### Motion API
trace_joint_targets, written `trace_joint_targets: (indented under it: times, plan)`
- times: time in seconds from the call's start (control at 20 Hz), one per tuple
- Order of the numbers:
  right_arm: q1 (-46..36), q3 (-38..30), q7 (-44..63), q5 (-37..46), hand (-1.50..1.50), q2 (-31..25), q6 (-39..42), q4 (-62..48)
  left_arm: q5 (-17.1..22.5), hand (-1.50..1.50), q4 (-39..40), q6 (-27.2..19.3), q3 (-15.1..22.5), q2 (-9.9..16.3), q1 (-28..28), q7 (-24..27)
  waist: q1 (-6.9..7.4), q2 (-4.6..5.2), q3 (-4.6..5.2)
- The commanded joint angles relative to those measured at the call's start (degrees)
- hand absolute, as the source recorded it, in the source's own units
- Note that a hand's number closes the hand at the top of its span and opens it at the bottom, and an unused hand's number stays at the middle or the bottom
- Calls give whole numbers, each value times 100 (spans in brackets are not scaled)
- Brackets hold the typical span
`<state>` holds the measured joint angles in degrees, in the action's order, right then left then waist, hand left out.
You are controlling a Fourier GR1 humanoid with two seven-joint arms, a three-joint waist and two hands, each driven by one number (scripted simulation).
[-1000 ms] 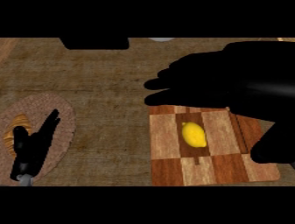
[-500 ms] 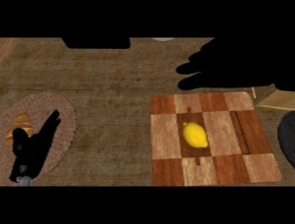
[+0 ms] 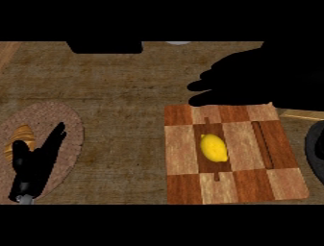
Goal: Pick the lemon from the cutting board and place it in the basket
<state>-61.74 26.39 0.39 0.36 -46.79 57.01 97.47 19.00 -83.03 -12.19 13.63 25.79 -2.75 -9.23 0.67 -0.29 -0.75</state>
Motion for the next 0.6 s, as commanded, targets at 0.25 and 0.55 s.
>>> trace_joint_targets:
  times: [0.25, 0.55]
  plan:
    - [997, 376, -163, 848, -150, 678, -488, 390, -90, 0, 476, 30, 132, -290, -352, -104, -47, 45, 75]
    - [1197, 936, -456, 2022, -150, 881, -853, 111, -25, 0, 453, 298, -7, -149, -411, -53, 61, 78, 75]
